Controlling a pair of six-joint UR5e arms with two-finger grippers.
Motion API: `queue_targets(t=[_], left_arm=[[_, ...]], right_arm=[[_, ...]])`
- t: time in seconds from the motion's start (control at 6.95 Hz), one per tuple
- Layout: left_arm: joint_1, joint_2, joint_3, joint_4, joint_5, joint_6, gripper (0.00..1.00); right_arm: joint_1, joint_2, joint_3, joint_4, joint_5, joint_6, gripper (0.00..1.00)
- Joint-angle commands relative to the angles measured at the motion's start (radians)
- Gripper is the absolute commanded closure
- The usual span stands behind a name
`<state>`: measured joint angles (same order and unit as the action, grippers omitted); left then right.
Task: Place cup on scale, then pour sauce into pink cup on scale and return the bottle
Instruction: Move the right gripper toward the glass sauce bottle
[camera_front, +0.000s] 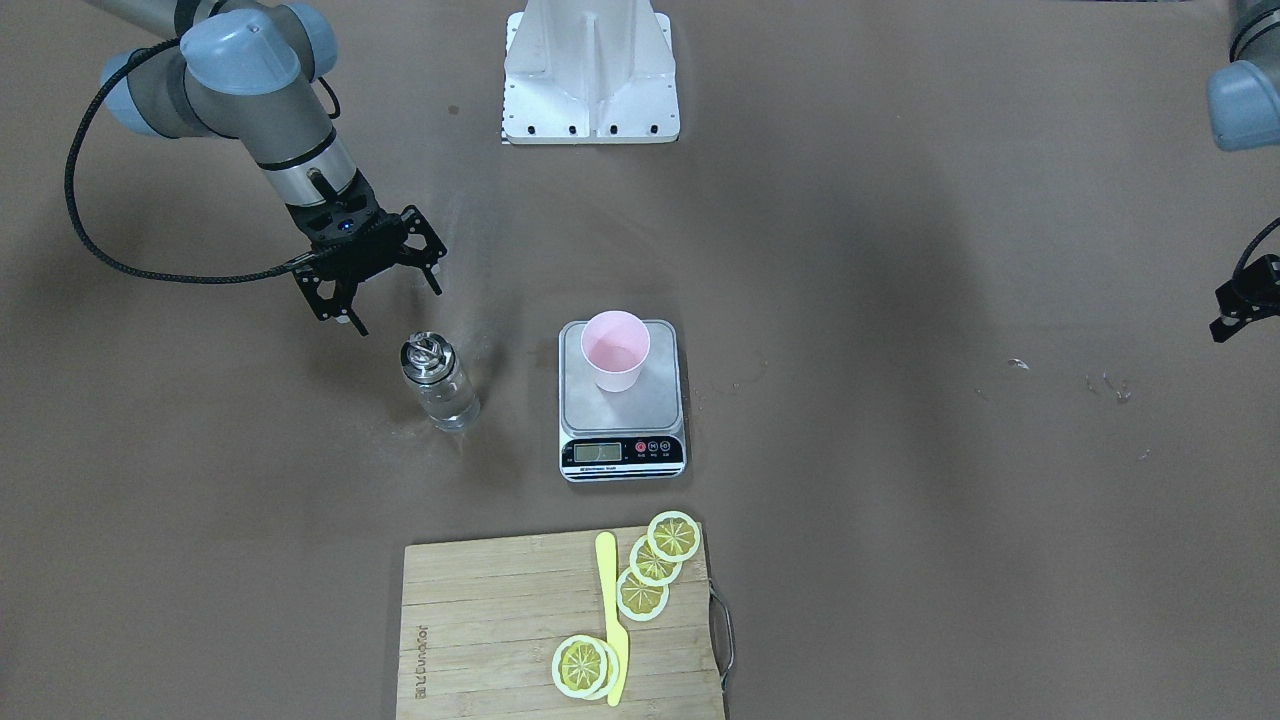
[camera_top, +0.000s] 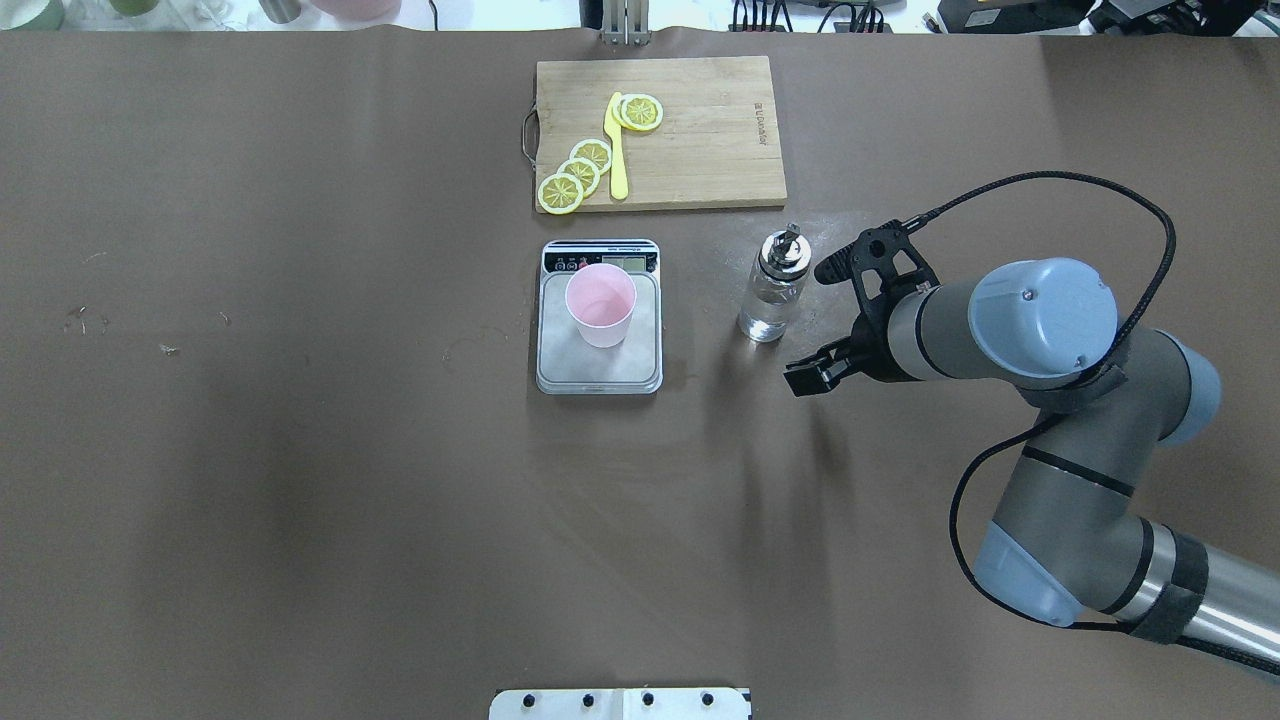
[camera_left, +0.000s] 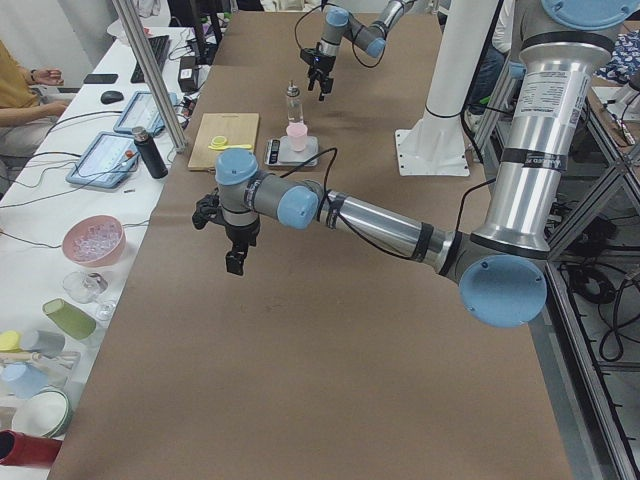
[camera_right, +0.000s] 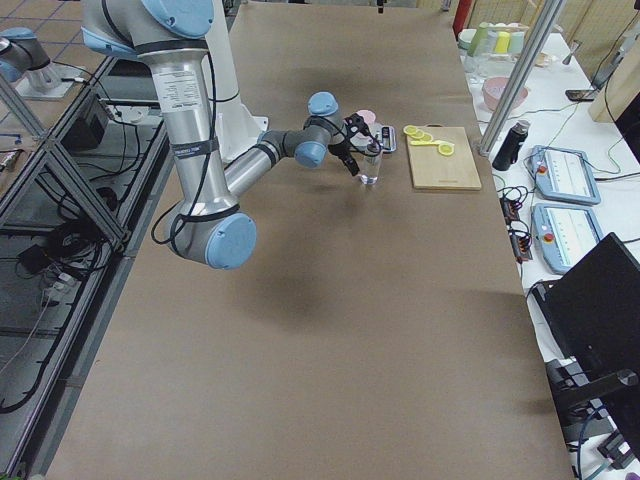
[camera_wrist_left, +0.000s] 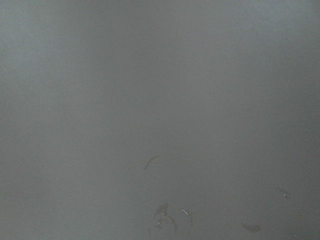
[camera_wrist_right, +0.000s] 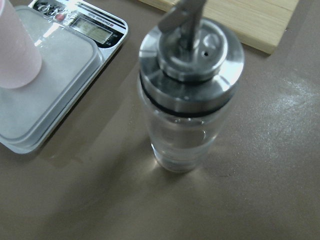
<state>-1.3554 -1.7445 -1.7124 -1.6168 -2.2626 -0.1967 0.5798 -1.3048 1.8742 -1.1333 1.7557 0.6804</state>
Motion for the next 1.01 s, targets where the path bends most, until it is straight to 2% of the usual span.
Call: queue_targets(t=[0.0, 0.14, 0.29, 0.86], left_arm=[[-0.005, -0.003, -0.004, 0.0, 0.0, -0.001, 0.03], [-0.01, -0.004, -0.006, 0.002, 0.0, -0.003, 0.03], [-0.01, -0.006, -0.007, 0.002, 0.0, -0.003, 0.03], [-0.018, -0.007, -0.01, 0.003, 0.0, -0.003, 0.03]], right_arm=[[-0.006, -0.001, -0.009, 0.038, -0.025, 0.002, 0.01], [-0.005, -0.002, -0.032, 0.103, -0.038, 0.002, 0.01], [-0.006, -0.001, -0.047, 0.122, -0.063, 0.002, 0.01], [-0.008, 0.016, -0.052, 0.122, -0.11, 0.002, 0.01]])
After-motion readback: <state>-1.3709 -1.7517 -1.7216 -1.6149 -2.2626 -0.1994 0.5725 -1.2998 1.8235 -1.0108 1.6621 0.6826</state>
